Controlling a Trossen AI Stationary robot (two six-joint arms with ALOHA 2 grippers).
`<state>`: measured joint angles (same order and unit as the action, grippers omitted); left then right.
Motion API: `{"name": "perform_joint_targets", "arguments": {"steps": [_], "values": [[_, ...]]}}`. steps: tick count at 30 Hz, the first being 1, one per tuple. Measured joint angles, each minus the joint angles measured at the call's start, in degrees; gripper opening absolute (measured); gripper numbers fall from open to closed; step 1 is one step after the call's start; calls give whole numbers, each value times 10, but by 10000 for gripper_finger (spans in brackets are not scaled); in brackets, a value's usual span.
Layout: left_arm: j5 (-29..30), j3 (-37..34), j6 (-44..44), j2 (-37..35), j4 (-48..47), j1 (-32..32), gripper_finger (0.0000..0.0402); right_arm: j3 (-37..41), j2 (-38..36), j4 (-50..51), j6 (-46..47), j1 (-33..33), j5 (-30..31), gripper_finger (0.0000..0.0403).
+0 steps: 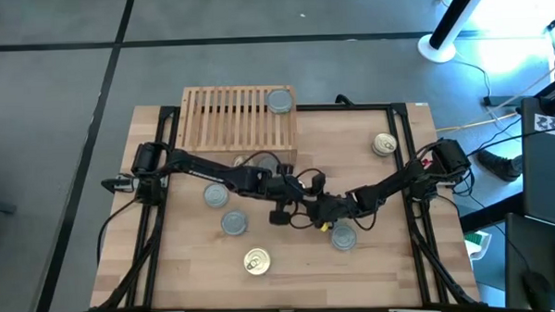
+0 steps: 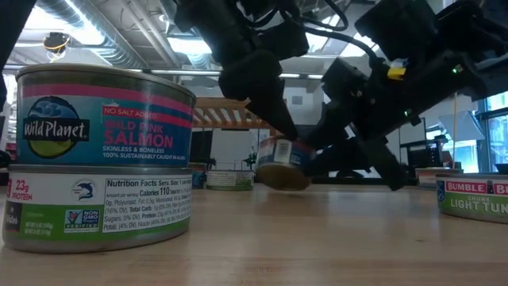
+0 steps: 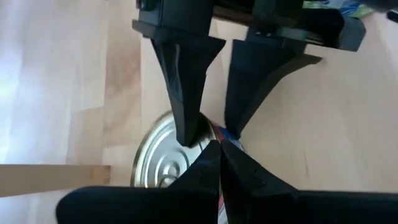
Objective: Stack canned seafood by type on shelf
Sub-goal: Put the blue tuna can on the shelf
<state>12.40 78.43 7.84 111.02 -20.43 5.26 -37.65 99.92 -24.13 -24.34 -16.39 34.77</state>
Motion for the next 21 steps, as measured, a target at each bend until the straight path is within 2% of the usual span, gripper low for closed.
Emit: {"name": "perform_joint_targets", "arguments": {"steps": [10, 18, 21], "values": [[-1, 0, 0, 0, 3, 0, 0, 0, 0, 2, -4, -1, -2, 94], [1, 0, -1, 0, 0, 0, 1, 0, 0, 2, -14, -1, -9, 57], [1, 0, -3, 0, -6, 1, 16, 0, 0, 2, -14, -1, -9, 49]]}}
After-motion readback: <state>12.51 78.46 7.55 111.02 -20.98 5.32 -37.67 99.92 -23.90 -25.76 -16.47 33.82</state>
